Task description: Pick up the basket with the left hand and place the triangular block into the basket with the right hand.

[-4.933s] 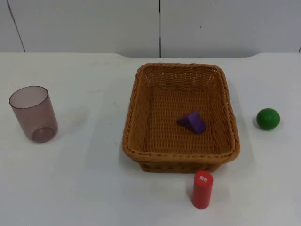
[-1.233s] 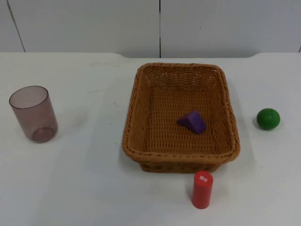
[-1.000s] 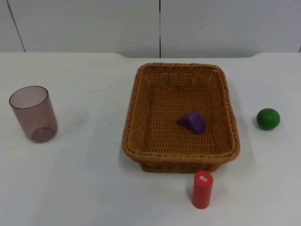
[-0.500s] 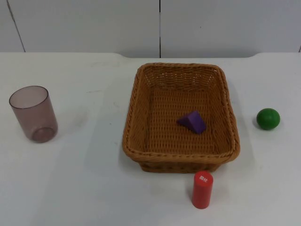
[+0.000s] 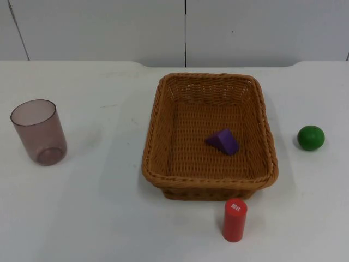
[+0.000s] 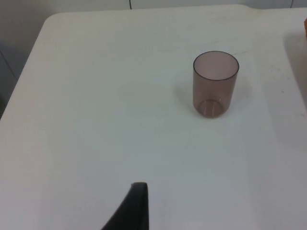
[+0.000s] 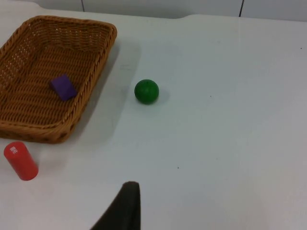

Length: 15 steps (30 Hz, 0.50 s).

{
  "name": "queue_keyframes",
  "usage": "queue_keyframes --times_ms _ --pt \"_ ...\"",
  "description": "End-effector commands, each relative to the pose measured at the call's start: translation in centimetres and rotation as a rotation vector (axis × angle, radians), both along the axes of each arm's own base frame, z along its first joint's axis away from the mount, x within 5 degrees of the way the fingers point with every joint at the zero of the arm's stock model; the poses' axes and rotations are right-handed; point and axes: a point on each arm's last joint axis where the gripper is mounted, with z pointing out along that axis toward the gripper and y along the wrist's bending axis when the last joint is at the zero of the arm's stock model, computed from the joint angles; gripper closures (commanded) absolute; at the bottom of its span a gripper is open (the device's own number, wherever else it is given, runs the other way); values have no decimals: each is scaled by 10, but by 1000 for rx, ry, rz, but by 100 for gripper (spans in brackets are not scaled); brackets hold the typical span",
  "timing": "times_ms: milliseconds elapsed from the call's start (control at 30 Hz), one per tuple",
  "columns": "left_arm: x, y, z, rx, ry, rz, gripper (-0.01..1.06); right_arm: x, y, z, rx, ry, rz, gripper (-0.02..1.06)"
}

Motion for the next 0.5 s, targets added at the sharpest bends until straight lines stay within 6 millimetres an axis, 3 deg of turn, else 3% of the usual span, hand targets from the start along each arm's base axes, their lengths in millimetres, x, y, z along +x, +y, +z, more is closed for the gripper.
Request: queue_keyframes --times_ms 0,467 --pt "0 0 0 -8 -10 6 0 0 0 0 2 -8 3 0" --pt "0 0 0 -8 -10 6 0 0 0 0 2 -8 3 0"
